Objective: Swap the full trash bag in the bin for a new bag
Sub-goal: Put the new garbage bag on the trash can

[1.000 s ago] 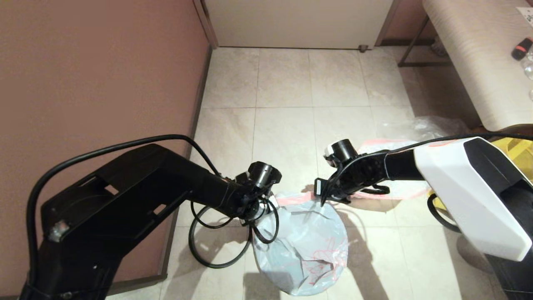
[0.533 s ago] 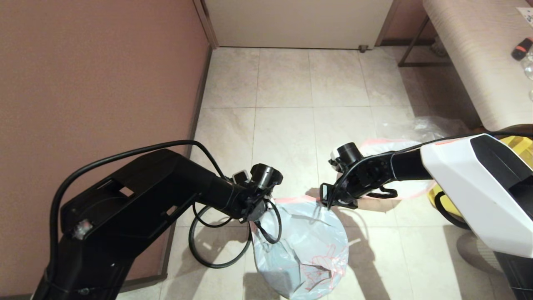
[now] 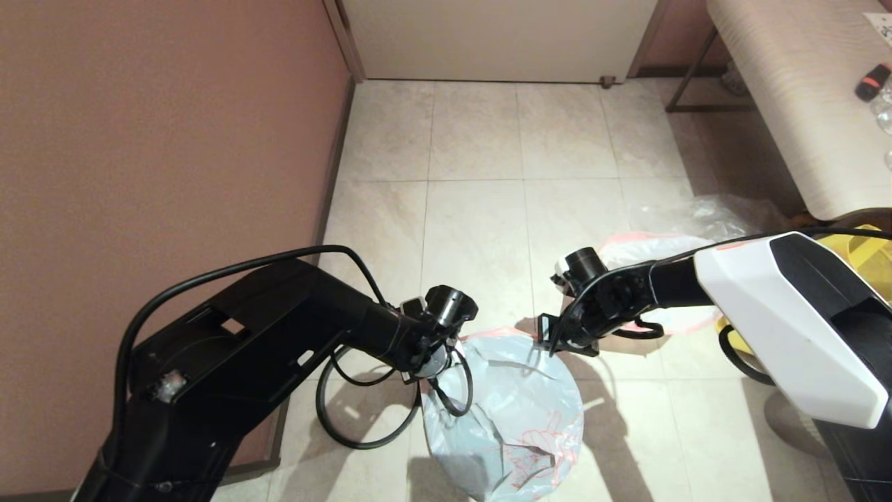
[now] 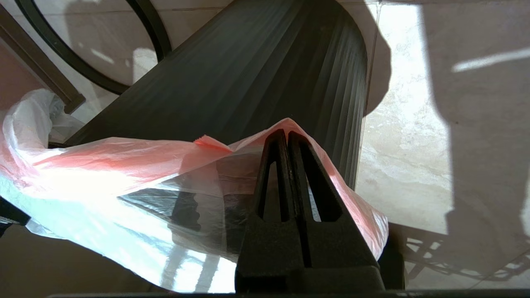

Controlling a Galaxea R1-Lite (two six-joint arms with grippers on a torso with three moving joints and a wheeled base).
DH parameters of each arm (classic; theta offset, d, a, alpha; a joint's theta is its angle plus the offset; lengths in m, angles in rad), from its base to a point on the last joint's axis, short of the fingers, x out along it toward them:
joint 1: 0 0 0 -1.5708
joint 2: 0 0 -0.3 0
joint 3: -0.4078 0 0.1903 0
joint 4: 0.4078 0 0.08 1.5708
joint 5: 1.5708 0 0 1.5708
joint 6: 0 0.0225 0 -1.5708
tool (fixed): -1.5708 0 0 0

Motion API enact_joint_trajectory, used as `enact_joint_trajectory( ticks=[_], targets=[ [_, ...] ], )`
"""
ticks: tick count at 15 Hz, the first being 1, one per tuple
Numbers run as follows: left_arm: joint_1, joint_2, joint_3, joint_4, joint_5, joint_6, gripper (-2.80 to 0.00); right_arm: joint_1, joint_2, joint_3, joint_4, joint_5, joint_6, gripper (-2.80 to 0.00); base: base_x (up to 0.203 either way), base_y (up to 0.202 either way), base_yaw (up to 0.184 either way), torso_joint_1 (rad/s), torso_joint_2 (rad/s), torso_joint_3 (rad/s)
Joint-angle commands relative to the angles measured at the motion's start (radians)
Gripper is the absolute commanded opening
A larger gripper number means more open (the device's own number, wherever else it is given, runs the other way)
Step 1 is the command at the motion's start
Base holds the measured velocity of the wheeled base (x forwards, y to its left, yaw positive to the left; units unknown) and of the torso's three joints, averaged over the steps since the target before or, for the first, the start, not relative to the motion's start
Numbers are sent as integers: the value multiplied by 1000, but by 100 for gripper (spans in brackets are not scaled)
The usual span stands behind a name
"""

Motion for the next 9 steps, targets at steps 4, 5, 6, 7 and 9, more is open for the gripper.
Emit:
enact_joint_trajectory(
  ticks=[4, 5, 6, 7, 9],
  targets=[
    [2, -36, -47, 157, -54, -10, -280, -27, 4, -82, 72, 3, 0, -280, 0, 0, 0, 0, 0, 0],
    [2, -78, -34, 159, -96, -10, -280, -36, -10, -106, 113, 4, 4, -280, 0, 0, 0, 0, 0, 0],
    [1, -127, -13, 160, -147, -10, -280, -41, -40, -108, 124, 8, 6, -280, 0, 0, 0, 0, 0, 0],
    [-1, -168, 10, 161, -195, -9, -280, -42, -71, -107, 131, 12, 6, -280, 0, 0, 0, 0, 0, 0],
    [-1, -210, 33, 161, -279, -8, -280, -37, -129, -103, 145, 26, 8, -280, 0, 0, 0, 0, 0, 0]
  ],
)
